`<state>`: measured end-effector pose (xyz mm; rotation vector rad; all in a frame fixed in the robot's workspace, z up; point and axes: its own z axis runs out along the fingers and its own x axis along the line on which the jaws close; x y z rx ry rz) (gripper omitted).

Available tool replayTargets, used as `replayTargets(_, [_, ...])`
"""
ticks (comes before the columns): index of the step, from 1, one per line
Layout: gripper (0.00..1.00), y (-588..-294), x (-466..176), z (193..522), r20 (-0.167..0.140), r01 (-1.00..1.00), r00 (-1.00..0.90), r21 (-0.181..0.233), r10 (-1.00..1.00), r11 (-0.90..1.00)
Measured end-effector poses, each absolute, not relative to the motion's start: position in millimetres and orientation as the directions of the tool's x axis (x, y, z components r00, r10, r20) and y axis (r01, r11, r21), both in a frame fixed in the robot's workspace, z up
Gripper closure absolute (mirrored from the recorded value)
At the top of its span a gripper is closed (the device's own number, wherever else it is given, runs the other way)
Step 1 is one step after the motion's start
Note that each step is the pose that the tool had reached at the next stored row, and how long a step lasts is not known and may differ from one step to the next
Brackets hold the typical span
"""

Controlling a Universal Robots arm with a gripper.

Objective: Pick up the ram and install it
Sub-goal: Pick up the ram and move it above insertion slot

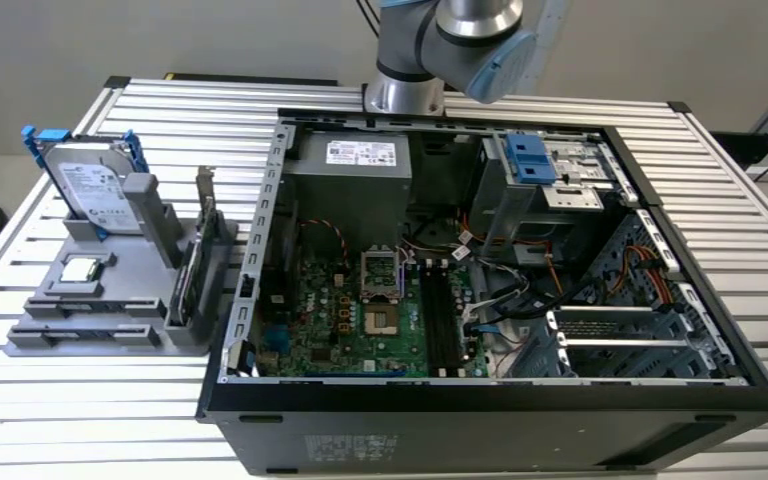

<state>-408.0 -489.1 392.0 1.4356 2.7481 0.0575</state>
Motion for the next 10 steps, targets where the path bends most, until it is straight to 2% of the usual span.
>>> replayTargets(10, [0.00, -489.1, -408.0, 392.0, -0.019, 0.860, -0.507, 0.052, 0.862, 0.507])
